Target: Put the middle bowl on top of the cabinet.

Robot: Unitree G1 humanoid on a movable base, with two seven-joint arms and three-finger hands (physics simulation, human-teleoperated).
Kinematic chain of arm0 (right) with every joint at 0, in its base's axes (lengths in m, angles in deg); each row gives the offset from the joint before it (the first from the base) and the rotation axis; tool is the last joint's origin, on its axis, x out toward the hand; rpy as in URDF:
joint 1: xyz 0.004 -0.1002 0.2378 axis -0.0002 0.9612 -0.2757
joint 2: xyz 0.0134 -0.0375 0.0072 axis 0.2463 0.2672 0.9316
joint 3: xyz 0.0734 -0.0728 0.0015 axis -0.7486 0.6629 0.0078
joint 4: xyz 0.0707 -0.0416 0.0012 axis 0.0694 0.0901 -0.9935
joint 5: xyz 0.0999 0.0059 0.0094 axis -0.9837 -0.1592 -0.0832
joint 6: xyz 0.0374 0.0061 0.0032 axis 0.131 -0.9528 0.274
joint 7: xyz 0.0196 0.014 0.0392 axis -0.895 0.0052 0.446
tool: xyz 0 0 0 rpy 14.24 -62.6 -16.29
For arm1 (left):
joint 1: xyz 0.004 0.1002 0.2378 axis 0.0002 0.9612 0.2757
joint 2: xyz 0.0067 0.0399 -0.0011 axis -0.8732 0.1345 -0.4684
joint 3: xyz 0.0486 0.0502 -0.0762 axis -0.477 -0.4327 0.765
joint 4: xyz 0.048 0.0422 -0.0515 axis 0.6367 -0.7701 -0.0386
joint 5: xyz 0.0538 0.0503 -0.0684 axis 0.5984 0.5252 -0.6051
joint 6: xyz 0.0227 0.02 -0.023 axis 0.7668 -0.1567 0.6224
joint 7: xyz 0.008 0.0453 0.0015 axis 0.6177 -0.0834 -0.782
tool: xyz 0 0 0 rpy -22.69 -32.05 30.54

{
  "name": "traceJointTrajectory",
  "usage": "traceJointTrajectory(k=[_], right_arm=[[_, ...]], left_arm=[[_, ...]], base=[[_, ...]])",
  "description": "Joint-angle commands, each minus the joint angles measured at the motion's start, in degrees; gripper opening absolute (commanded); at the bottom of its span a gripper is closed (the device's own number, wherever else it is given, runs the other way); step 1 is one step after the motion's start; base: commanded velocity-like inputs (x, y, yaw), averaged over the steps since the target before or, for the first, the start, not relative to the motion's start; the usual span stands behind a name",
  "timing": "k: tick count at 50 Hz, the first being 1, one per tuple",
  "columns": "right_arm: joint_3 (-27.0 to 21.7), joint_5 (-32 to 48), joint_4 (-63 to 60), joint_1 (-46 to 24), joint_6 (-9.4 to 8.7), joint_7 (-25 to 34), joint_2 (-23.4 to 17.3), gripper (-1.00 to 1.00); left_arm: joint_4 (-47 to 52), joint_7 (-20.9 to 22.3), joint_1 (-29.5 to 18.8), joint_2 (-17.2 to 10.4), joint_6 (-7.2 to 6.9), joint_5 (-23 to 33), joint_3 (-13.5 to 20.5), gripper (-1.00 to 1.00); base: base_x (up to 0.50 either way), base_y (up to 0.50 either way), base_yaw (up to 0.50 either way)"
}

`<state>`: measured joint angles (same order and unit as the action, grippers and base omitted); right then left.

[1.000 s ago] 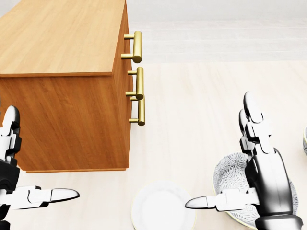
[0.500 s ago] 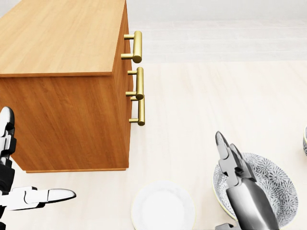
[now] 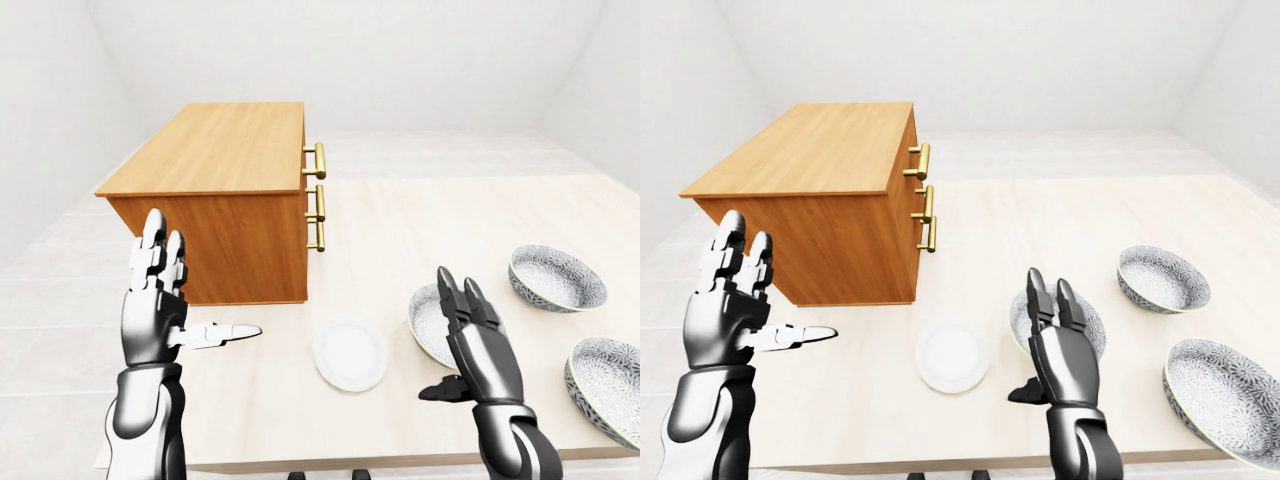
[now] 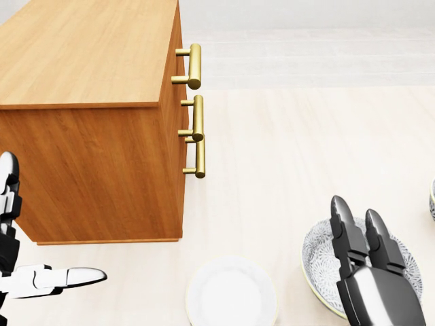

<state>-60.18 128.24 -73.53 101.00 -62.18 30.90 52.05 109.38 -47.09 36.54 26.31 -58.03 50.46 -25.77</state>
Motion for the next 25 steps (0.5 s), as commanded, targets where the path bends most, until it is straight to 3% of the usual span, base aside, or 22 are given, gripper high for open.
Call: traceJointTrajectory(k=[1, 3, 15, 25], right_arm=[[-2.6, 6.2, 0.3, -1.0, -0.23, -2.2, 1.6, 1.00], [-3.3, 4.8, 1.0, -1.5, -0.23, 0.2, 1.6, 1.00], [-4.0, 16.4, 8.5, -2.3, -0.23, -1.8, 1.1, 1.00], [-4.7, 17.4, 8.5, -1.5, -0.23, -1.2, 1.3, 1.00]], left_arm=[[-0.1, 0.1, 0.1, 0.1, 0.00, -0.5, -0.6, 1.00], [-0.4, 0.1, 0.0, 0.1, 0.00, -0.5, -0.6, 1.00], [-0.4, -0.2, 0.0, 0.2, 0.00, -0.4, -0.7, 1.00], [0.7, -0.2, 0.3, 0.2, 0.00, -0.9, -0.7, 1.00]], base=[[0.00, 0.00, 0.00], [0.00, 0.00, 0.00], [0.00, 0.00, 0.00], [0.00, 0.00, 0.00]])
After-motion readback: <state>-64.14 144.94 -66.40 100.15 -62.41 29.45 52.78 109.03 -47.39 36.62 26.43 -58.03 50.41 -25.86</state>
